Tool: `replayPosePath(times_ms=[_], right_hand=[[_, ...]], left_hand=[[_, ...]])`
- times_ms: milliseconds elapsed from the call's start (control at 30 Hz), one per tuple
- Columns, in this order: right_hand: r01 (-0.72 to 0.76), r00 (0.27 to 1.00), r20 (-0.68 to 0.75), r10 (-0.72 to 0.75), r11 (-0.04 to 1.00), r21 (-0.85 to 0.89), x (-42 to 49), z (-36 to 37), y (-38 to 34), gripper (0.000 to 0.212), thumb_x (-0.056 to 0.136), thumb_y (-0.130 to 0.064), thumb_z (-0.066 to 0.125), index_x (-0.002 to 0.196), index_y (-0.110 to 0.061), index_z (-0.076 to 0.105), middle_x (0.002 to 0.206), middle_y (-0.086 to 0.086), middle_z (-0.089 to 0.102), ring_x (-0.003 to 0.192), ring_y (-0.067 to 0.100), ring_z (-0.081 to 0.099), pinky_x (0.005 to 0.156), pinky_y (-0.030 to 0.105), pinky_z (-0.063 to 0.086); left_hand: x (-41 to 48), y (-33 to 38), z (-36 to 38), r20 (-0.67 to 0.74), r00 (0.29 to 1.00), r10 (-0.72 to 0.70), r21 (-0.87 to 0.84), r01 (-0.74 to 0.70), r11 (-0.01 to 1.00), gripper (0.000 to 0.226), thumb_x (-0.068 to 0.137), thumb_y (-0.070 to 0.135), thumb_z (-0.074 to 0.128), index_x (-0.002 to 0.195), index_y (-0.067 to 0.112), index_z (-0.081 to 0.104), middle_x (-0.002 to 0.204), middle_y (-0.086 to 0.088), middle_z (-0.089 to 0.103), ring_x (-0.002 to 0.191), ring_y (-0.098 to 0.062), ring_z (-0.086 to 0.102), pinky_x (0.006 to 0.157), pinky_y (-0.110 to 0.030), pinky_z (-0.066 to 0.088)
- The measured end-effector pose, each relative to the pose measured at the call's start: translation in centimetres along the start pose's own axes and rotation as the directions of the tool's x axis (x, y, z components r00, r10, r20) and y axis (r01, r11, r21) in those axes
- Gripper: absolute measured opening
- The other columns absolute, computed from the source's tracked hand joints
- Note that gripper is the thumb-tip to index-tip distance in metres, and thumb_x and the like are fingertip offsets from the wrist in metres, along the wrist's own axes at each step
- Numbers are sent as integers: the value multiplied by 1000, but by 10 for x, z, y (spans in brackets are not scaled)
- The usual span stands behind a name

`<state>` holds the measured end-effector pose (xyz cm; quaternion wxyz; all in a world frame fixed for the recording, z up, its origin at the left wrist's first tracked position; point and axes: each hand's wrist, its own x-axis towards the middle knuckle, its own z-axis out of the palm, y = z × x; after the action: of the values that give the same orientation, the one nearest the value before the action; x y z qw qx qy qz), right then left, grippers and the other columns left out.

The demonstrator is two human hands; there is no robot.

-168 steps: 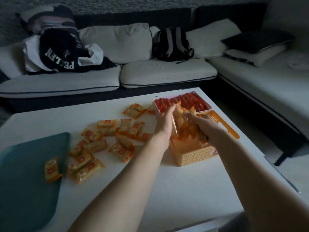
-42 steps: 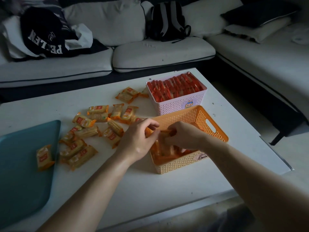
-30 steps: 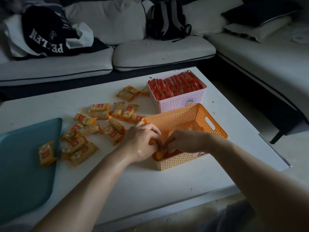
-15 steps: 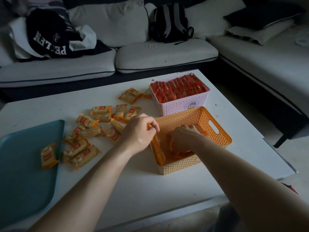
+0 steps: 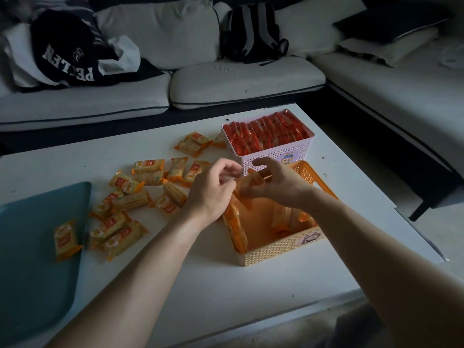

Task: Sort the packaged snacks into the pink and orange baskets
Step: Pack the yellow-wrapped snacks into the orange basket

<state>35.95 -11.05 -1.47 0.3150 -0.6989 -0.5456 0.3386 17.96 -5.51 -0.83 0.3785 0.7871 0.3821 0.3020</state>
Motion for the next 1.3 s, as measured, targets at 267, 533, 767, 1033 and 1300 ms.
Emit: replayPosePath(times_ms=[267,533,767,1033,1300], right_hand=[[-321,947,117,299,876,361,11,16,6,57,87,-52,72,100,4,72,86,22,72,73,23,66,81,42,61],[-144,982,-185,36,772,-620,5,-15,20,15,98,-22,55,104,-15,67,92,1,69,71,14,68,56,26,59],[-194,958,-38,284,547,-814,-3,-4,26,41,93,-48,64,125,-25,54,109,-4,66,98,19,61,90,36,44],[-148,968,6,252,587,-796,-1,7,32,41,92,-53,59,120,-23,57,105,-3,68,89,15,62,74,29,47],[-92,996,-61,70,846,-524,4,6,24,25,90,-33,71,105,-15,62,89,-1,66,73,13,66,69,31,63]], left_hand=[[11,2,1,250,968,11,130,-45,991,38,80,27,77,111,39,61,119,10,57,108,-9,59,80,-18,52],[22,-12,3,213,969,126,631,-235,740,23,89,32,75,111,26,72,116,12,61,104,-14,55,86,-30,49],[17,-11,10,189,978,91,747,-203,633,25,89,46,71,113,38,71,118,12,52,112,-15,45,85,-29,39],[18,-19,4,175,984,-26,541,-74,838,20,100,37,57,111,34,74,119,11,51,122,-12,43,90,-27,38],[10,-17,-2,92,995,48,440,-84,894,24,103,18,51,109,25,73,121,7,56,117,-12,47,91,-22,38]])
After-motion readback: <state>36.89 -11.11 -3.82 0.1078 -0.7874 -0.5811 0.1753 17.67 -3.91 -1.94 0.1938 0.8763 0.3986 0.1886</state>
